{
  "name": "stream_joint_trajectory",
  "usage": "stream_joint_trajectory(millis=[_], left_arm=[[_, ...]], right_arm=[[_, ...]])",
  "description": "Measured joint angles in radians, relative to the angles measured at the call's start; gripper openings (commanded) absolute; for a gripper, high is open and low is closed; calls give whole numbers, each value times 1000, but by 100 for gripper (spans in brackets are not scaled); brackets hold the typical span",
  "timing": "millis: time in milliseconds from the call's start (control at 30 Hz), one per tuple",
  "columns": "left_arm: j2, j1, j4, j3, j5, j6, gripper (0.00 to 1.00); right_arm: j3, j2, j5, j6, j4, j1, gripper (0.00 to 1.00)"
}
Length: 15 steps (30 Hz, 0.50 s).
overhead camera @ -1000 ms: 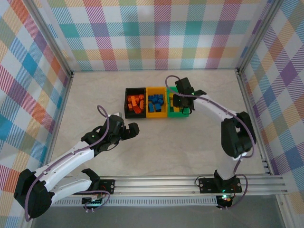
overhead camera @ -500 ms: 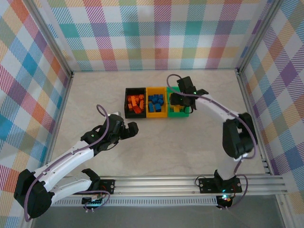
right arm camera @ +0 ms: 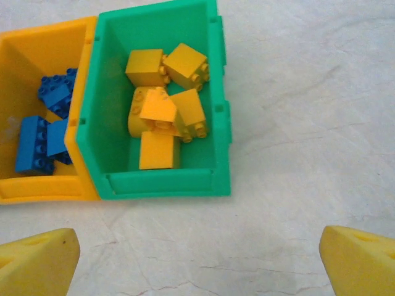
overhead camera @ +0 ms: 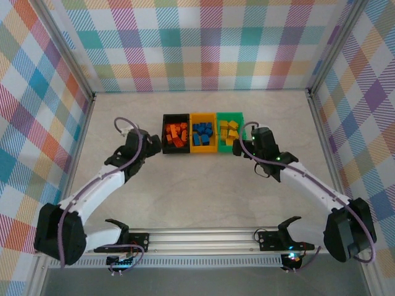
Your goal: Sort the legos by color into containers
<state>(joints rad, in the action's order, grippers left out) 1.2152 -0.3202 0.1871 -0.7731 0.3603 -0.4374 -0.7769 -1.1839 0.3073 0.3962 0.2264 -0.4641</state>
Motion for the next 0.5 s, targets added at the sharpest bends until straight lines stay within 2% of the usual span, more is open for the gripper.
stream_joint_trajectory(millis=[133, 333, 500], left_arm=[[101, 123, -114, 0, 24, 132, 100], [210, 136, -361, 85, 31, 335, 100], [278, 151, -568, 208, -10, 429, 100]], right_arm=[[35, 45, 15, -2, -29, 0, 100], [35, 47, 45, -14, -53, 7, 100], [36, 48, 83, -8, -50, 39, 100]])
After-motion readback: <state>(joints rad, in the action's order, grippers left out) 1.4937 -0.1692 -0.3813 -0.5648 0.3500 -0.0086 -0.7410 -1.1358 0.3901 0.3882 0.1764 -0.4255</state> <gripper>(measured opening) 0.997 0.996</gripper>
